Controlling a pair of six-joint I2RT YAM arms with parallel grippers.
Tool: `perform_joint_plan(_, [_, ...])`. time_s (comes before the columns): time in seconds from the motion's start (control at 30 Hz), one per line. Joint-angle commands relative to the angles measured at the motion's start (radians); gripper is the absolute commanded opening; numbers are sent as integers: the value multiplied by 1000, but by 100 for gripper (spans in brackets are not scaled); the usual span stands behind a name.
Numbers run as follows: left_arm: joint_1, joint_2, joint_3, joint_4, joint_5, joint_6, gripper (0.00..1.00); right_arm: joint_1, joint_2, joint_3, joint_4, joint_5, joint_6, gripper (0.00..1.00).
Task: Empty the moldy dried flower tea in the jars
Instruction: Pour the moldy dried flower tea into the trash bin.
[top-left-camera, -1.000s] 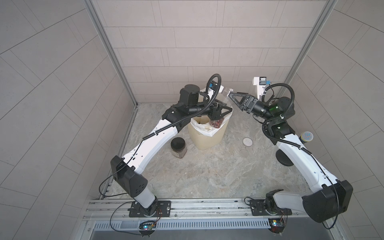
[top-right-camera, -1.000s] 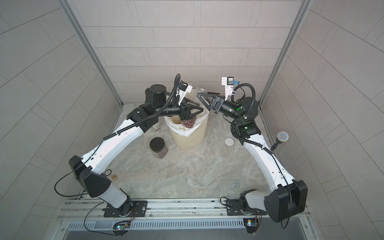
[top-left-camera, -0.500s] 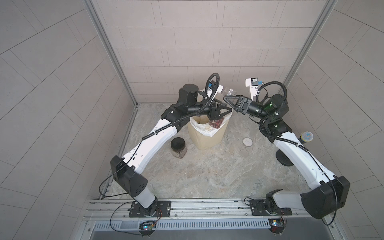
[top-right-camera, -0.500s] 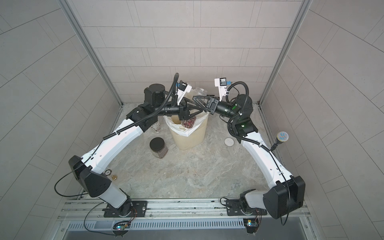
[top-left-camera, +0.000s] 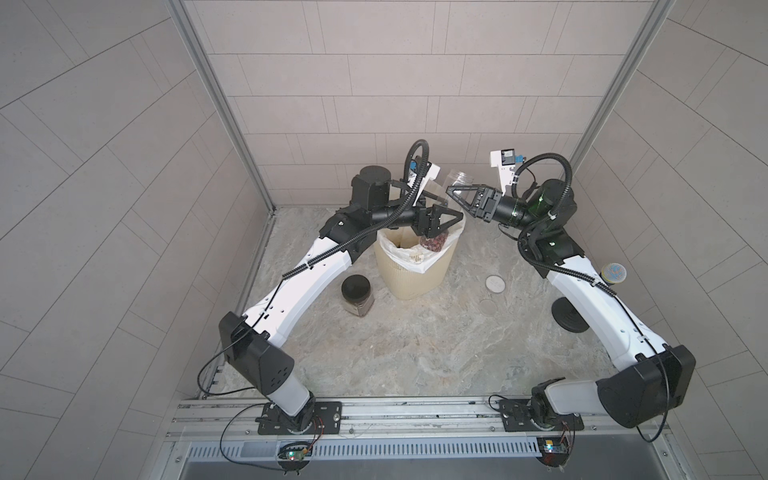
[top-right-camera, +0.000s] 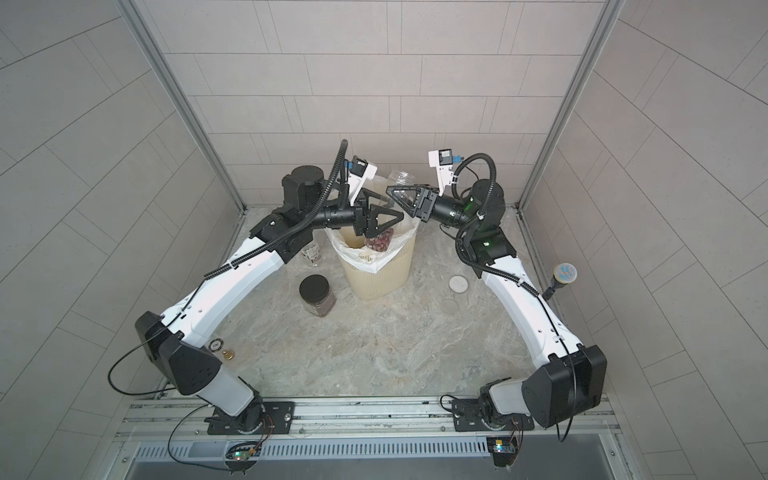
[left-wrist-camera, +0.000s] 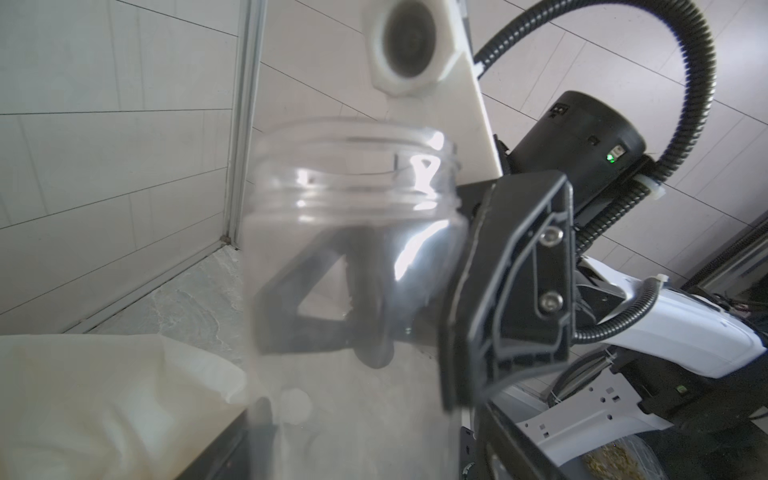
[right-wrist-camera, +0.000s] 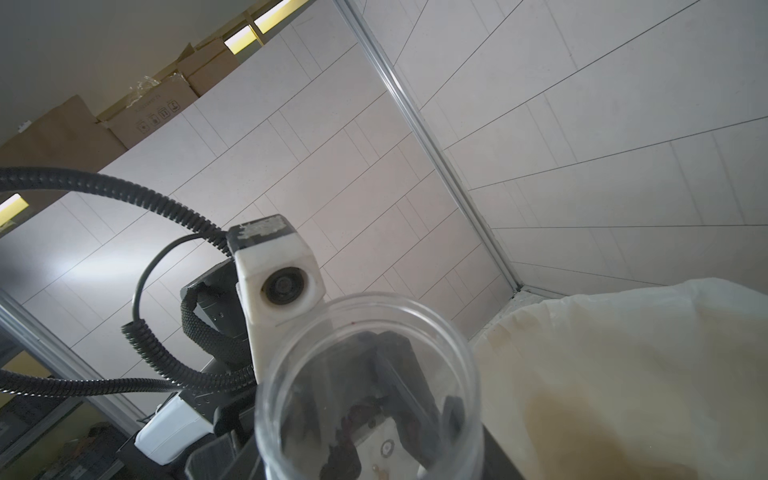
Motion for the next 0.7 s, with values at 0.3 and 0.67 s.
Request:
perform_joint_plan(0.3, [152, -99, -91, 147, -58, -134, 79, -71, 86, 343, -617, 218, -568, 46])
perform_joint_plan(0.67, [194, -62, -24, 19, -127, -96, 75, -20, 254, 697, -1036, 599, -1129, 45])
